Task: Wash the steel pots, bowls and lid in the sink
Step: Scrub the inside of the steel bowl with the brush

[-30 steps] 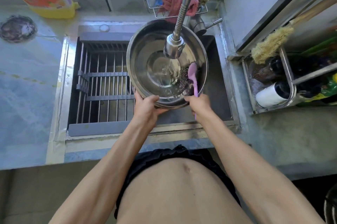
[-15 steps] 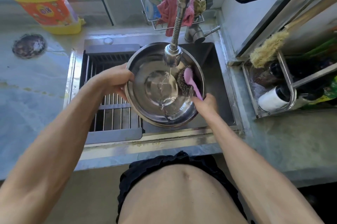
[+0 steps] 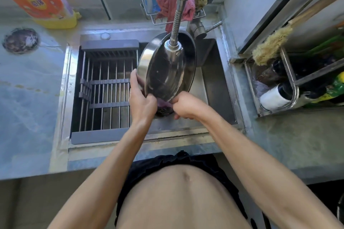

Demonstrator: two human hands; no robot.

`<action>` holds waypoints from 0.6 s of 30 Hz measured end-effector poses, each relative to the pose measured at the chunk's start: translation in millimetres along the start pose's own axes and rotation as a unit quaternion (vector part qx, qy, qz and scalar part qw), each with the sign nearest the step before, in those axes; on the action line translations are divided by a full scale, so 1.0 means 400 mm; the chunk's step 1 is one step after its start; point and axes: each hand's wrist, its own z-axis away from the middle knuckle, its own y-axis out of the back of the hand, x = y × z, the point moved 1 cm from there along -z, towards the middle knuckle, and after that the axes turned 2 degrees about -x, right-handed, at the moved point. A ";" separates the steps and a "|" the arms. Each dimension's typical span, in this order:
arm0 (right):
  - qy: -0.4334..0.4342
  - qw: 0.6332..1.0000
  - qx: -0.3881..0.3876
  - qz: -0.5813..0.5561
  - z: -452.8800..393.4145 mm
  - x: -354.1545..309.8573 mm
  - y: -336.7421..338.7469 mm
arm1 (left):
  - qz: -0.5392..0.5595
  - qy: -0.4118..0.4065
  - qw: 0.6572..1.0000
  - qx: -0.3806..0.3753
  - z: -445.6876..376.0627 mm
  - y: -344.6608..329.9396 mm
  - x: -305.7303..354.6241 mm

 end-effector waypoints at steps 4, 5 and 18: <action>-0.034 0.998 0.042 0.020 0.000 -0.002 -0.006 | 0.024 0.003 1.000 0.019 0.011 0.003 -0.006; -0.057 0.995 0.067 0.053 0.001 0.007 -0.006 | 0.023 -0.003 1.000 0.014 0.013 0.006 -0.007; -0.054 0.998 0.011 0.011 -0.019 -0.016 -0.011 | 0.038 0.045 0.998 0.011 0.003 -0.039 -0.023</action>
